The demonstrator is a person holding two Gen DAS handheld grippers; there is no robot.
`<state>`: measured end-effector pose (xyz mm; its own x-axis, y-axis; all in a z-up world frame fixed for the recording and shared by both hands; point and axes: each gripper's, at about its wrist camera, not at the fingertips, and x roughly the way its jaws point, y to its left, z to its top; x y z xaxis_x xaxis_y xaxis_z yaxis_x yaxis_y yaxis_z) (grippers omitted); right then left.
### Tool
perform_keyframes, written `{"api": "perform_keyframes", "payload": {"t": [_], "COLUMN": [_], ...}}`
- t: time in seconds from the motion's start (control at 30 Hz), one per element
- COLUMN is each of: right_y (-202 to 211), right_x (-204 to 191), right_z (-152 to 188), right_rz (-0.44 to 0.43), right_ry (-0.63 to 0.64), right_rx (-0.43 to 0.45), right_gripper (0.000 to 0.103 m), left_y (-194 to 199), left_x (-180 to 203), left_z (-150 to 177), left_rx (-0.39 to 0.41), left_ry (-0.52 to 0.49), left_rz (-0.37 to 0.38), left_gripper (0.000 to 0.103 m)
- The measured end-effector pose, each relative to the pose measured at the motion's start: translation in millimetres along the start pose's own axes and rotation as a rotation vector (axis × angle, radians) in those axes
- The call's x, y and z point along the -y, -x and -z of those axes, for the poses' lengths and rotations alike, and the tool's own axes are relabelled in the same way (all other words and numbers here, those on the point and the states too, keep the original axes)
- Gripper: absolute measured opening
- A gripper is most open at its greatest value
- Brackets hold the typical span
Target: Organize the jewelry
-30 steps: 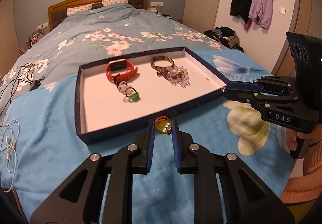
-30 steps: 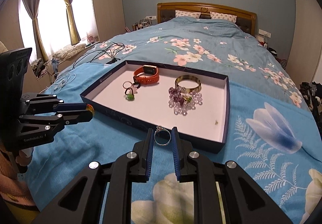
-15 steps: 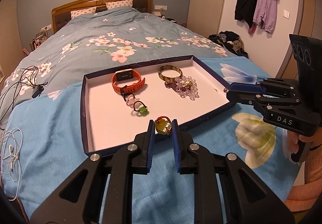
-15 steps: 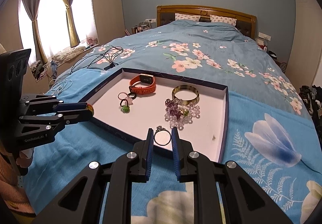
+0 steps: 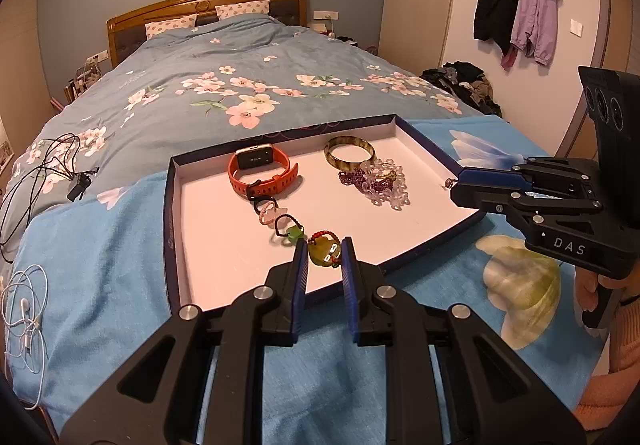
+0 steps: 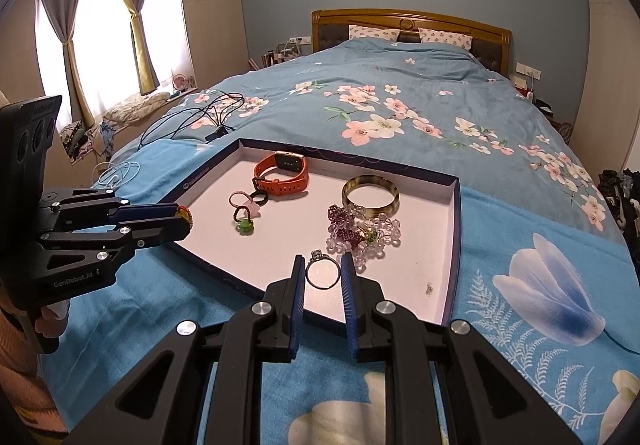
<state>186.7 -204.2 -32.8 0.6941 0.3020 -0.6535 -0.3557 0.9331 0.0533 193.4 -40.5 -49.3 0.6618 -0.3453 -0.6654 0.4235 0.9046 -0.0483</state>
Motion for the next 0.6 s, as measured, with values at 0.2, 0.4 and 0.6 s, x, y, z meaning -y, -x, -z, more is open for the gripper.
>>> {"api": "perform_keyframes", "payload": {"t": [0.2,0.4,0.6], "right_y": [-0.4,-1.7,-8.0], "right_x": [-0.1,0.5,4.1], "right_z": [-0.4,-0.9,-5.0], "right_rz": [0.001,0.0,-0.001], "right_ry": [0.001,-0.004,-0.011], "right_rx": [0.0,-0.001,-0.007], "right_gripper": [0.016,0.016,0.016], "left_y": [-1.1,-2.6,-3.8], "left_x": [-2.6,-4.2,-7.5], "left_z": [-1.9,-2.9,-3.8], "left_rx": [0.0,-0.001,-0.003], "left_ry": [0.003,0.006,0.009], "left_rz": [-0.006,-0.008,-0.011], "left_gripper": [0.017,0.017,0.017]}}
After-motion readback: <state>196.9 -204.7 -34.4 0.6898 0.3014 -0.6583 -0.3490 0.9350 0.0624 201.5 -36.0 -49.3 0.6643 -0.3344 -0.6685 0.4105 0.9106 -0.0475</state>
